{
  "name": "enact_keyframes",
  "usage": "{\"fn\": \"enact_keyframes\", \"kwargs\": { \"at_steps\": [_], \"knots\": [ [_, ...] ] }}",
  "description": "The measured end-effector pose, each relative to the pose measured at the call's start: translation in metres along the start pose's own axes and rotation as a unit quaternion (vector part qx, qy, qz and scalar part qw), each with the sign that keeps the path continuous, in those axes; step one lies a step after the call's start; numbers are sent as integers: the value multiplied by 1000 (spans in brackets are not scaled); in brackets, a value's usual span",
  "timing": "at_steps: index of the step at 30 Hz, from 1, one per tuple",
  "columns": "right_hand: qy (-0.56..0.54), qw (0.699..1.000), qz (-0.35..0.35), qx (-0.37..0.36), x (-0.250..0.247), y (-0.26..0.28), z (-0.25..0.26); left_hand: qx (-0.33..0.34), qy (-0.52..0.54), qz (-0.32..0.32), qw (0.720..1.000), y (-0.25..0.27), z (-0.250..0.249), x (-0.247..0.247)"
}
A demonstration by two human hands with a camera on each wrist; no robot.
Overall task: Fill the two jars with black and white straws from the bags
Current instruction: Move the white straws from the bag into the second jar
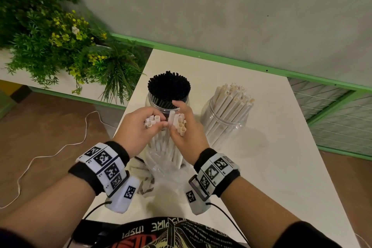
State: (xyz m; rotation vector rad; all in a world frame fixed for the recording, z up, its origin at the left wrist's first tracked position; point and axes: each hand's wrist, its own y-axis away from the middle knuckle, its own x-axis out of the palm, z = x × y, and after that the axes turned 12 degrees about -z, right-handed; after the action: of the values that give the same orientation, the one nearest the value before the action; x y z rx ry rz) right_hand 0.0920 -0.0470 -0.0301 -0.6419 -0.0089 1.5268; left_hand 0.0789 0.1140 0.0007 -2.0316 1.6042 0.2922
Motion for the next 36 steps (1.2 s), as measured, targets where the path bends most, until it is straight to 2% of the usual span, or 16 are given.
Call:
{"fn": "enact_keyframes", "kwargs": {
  "at_steps": [3, 6, 10, 14, 21, 24, 27, 31, 36],
  "knots": [
    [34, 997, 5, -62, 1, -4, 0, 6, -8, 6, 1000, -1, 3, 1],
    [39, 996, -11, -79, 3, -10, 1, 7, -11, 10, 1000, -3, 6, 2],
    [55, 996, -33, -54, -7, -12, -8, 1, -24, 2, 1000, -7, 12, -1],
    [38, 999, -28, -5, -13, -3, -19, 1, -38, 15, 999, -7, 13, 0],
    [3, 999, -19, 26, -11, -6, -15, 25, -45, 15, 999, -9, 10, 5],
    [-20, 998, -51, 31, -31, -18, 0, 22, -49, 11, 999, -9, 9, 5],
    [-90, 992, -77, 32, -66, -39, 23, 14, -53, 12, 998, -11, 7, 5],
    [-205, 968, -138, 40, -128, -70, 48, 1, -60, 17, 998, -14, 5, 7],
    [-184, 945, -269, -23, -175, -98, 48, -10, -62, 17, 998, -15, 2, 10]
  ]
}}
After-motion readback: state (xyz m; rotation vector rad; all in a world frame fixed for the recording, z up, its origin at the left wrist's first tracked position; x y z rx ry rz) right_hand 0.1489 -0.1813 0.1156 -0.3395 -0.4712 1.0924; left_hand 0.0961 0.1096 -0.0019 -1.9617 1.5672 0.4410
